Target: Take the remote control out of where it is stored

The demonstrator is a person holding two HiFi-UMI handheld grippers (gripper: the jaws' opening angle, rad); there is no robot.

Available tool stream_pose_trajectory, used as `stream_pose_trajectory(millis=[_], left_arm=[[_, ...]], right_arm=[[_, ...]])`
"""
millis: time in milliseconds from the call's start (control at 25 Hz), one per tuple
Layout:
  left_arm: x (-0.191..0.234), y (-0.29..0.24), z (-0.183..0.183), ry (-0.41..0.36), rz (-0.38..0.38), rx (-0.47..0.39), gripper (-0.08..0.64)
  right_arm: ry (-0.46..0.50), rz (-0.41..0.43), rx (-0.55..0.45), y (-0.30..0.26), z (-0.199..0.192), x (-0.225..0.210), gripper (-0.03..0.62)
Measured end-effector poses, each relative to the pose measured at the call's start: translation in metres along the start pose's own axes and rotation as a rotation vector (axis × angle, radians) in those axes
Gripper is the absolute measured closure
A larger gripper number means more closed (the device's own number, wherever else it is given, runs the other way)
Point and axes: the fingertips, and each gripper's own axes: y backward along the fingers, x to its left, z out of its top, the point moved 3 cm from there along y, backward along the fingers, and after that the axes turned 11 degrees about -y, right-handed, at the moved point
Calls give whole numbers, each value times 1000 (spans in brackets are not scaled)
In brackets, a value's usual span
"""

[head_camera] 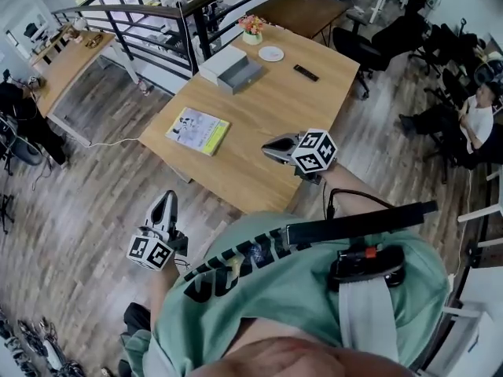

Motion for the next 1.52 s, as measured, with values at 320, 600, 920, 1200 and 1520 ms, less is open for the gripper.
stream_pose_trajectory(millis=[320,600,920,1200,1520], left_arm=[[-52,-8,12,-55,16,-14,555],[-153,-58,-13,-40,31,-13,555],[-257,-107,-38,-11,36,33,555],[-258,-106,-21,-56,60,21,555],[-241,-92,-17,-56,58,13,555]], right_arm=[[61,27,-138,74,16,11,586],[70,26,-195,174,-14,-19,588],[28,86,-159,238,-59,-52,588],[31,104,-183,242,-50,-54,588],[40,100,-191,229,-43,-43,588]])
